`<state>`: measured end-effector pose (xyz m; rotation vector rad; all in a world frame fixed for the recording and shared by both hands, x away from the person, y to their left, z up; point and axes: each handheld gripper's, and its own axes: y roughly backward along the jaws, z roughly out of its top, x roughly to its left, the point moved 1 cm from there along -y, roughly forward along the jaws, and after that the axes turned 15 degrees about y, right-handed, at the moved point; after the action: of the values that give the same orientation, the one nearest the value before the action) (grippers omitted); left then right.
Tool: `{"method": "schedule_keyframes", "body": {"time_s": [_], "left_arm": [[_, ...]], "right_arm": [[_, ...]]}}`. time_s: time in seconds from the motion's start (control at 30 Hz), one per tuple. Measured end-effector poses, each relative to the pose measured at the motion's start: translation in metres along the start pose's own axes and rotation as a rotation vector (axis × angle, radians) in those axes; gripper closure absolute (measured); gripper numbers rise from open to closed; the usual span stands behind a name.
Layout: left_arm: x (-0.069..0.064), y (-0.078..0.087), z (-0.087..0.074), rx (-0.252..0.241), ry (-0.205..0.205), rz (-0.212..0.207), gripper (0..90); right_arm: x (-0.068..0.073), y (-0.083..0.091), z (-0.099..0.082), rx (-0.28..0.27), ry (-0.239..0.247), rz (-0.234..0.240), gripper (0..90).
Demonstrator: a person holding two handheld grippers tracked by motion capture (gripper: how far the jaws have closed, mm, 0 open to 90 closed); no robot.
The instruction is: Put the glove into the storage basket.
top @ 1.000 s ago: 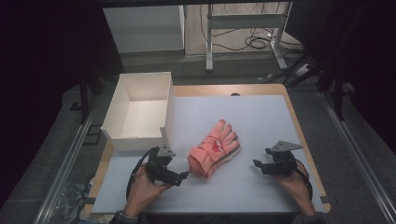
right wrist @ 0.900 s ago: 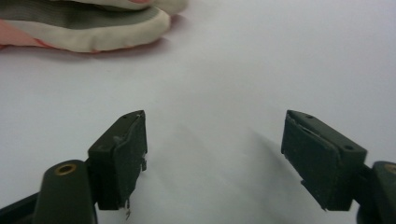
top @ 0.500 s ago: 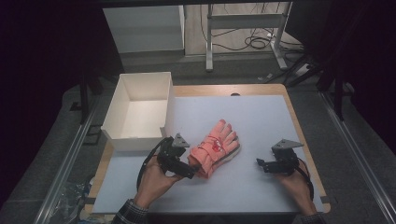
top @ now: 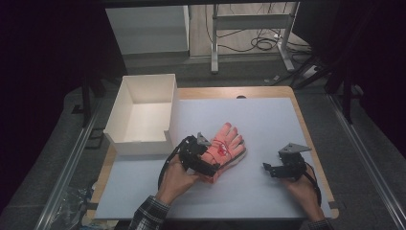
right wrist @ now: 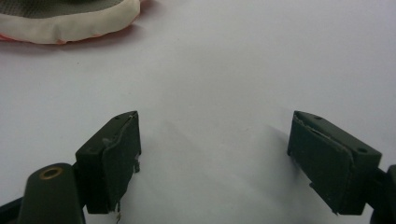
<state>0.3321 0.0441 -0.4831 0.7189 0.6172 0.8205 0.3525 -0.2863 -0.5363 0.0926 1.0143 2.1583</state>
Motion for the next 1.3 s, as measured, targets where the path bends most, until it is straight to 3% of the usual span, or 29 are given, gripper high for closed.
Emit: {"method": "schedule_keyframes", "body": {"time_s": [0.1,0.13,0.2,0.57,0.63,0.7,0.8,0.87,0.9,0.93,1.03,1.17,1.3], "left_arm": [[-0.001,-0.008,0.000,0.012,0.004,-0.002,0.0],[-0.003,-0.015,-0.002,0.023,-0.004,0.025,0.0],[-0.004,-0.022,-0.005,0.039,-0.003,0.033,0.0],[-0.004,-0.047,-0.015,0.105,0.007,0.031,0.0],[-0.008,-0.055,-0.018,0.144,-0.004,0.028,2.3],[-0.008,-0.056,-0.017,0.152,-0.003,0.034,4.5],[-0.011,-0.054,-0.015,0.174,0.001,0.043,10.9],[-0.013,-0.051,-0.013,0.184,-0.004,0.048,22.2],[-0.014,-0.050,-0.013,0.186,-0.012,0.049,22.2],[-0.015,-0.048,-0.013,0.178,-0.028,0.046,29.8],[-0.016,-0.045,-0.014,0.168,-0.038,0.042,37.6],[-0.008,-0.039,-0.011,0.167,-0.029,-0.012,44.6],[-0.005,-0.037,-0.009,0.168,-0.034,-0.029,47.1]], "right_arm": [[0.000,0.000,0.000,0.000,0.000,0.000,17.5],[0.000,0.000,0.000,-0.001,0.000,0.000,17.5],[0.000,0.000,0.000,-0.001,0.000,0.000,17.5],[0.000,0.000,0.000,0.000,0.000,0.000,17.5],[0.000,0.000,0.000,0.000,0.000,0.000,17.6],[0.000,0.000,0.000,0.000,0.000,-0.001,17.6],[0.000,0.000,0.000,0.000,0.000,-0.001,17.6],[0.000,0.000,0.000,0.000,0.001,-0.001,17.5],[0.000,0.000,0.000,0.000,0.001,-0.001,17.5],[0.000,0.000,0.000,0.000,0.001,-0.001,17.6],[0.000,0.000,0.000,0.000,0.001,-0.001,17.6],[0.000,0.000,0.000,-0.001,0.002,-0.001,17.6],[0.000,0.000,0.000,-0.001,0.001,-0.001,17.6]]}}
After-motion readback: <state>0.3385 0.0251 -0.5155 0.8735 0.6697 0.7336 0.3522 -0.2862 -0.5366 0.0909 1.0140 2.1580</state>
